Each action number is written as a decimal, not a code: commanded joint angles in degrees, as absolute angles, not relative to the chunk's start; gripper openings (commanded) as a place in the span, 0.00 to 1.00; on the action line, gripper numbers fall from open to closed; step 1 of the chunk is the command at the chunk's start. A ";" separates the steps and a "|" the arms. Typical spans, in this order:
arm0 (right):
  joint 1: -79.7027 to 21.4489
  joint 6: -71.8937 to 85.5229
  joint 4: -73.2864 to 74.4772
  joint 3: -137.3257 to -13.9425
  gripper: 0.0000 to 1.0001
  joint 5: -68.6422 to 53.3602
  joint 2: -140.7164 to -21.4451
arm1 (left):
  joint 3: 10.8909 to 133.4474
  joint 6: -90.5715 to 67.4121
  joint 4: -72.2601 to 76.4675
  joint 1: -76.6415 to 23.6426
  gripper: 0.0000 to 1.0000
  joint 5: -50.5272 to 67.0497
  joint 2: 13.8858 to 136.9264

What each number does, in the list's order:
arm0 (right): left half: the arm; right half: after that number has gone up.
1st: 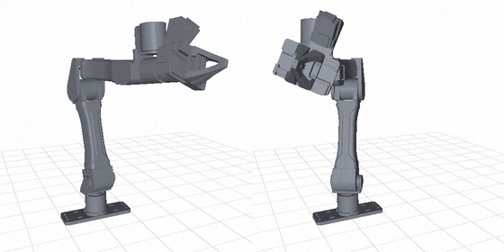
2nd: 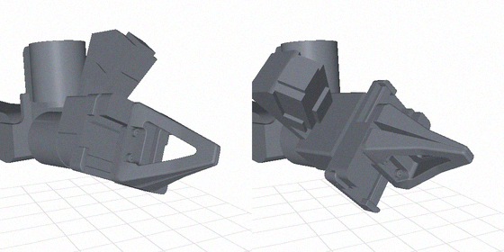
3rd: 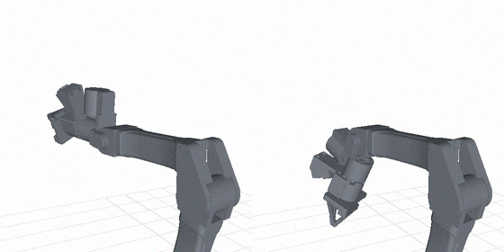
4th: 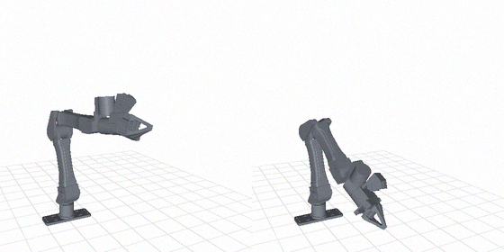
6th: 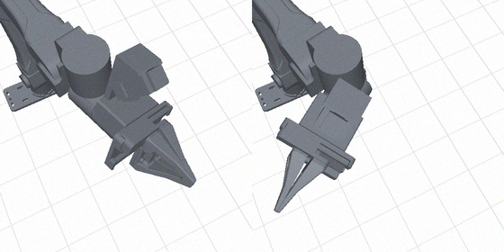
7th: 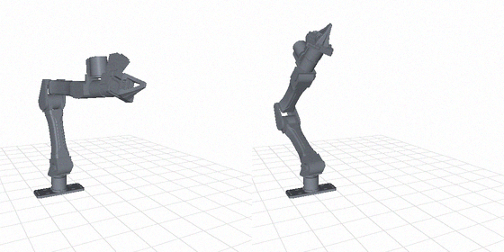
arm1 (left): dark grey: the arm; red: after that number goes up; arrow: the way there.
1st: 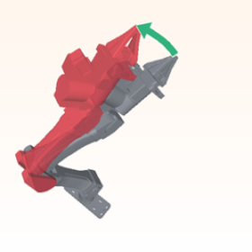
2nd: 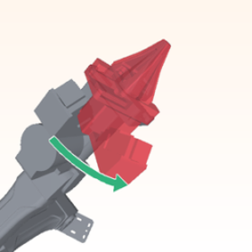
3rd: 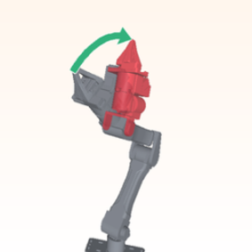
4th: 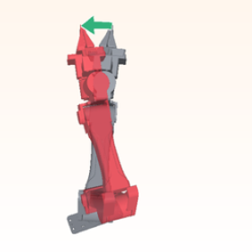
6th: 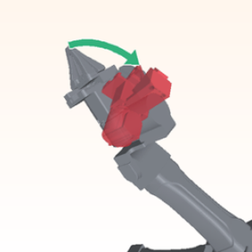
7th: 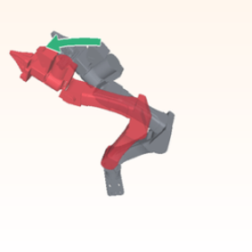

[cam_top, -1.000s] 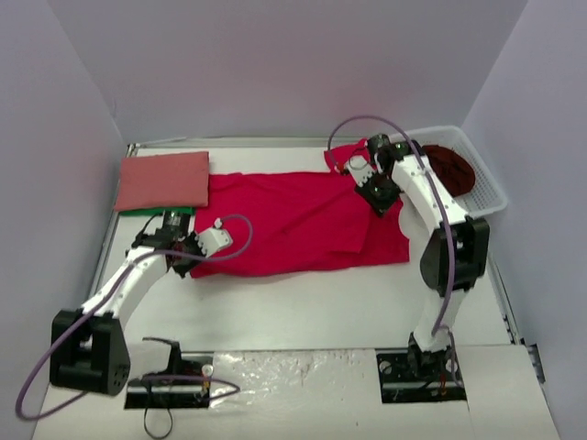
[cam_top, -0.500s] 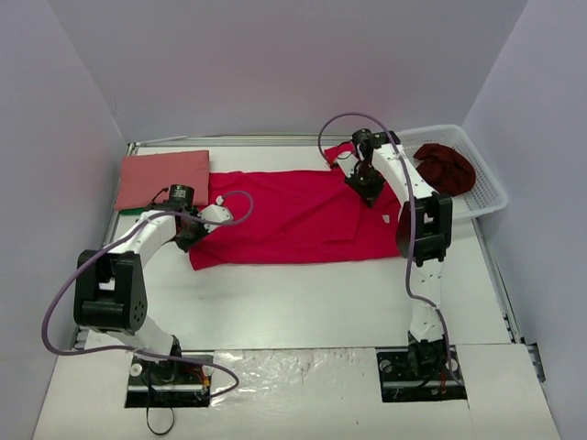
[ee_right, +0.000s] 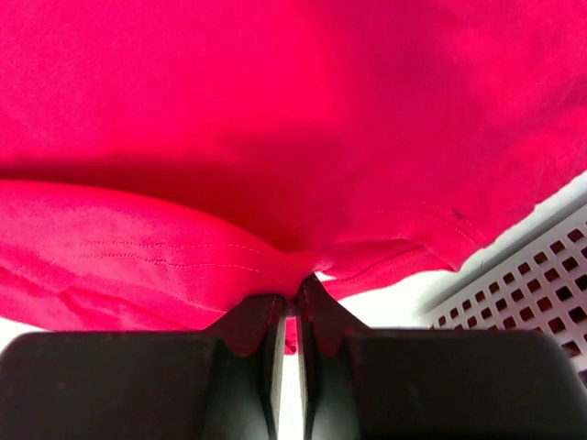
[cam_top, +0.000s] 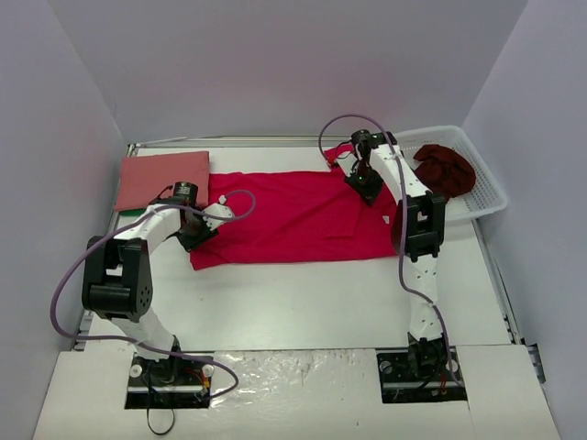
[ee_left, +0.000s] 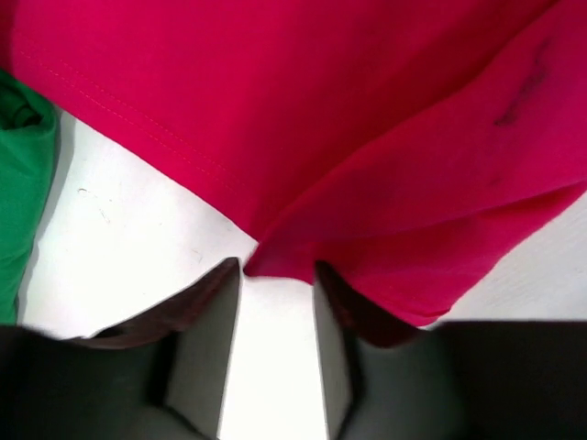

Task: Fold and stack the t-shirts

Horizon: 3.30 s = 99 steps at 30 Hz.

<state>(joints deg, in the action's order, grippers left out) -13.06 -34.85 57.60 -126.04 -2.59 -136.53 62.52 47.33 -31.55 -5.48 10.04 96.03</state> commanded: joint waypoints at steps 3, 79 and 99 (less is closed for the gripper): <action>-12.66 -33.05 59.07 -129.90 0.31 1.56 -138.08 | 61.88 46.67 -31.55 -5.10 0.48 8.00 94.66; -1.67 -34.89 43.68 -72.16 0.18 -10.20 -108.28 | 50.27 48.16 -32.25 -11.25 0.02 10.37 89.65; 4.39 -39.37 49.48 -71.81 0.00 -7.91 -101.34 | 48.43 58.44 -37.96 -7.21 0.02 3.87 76.20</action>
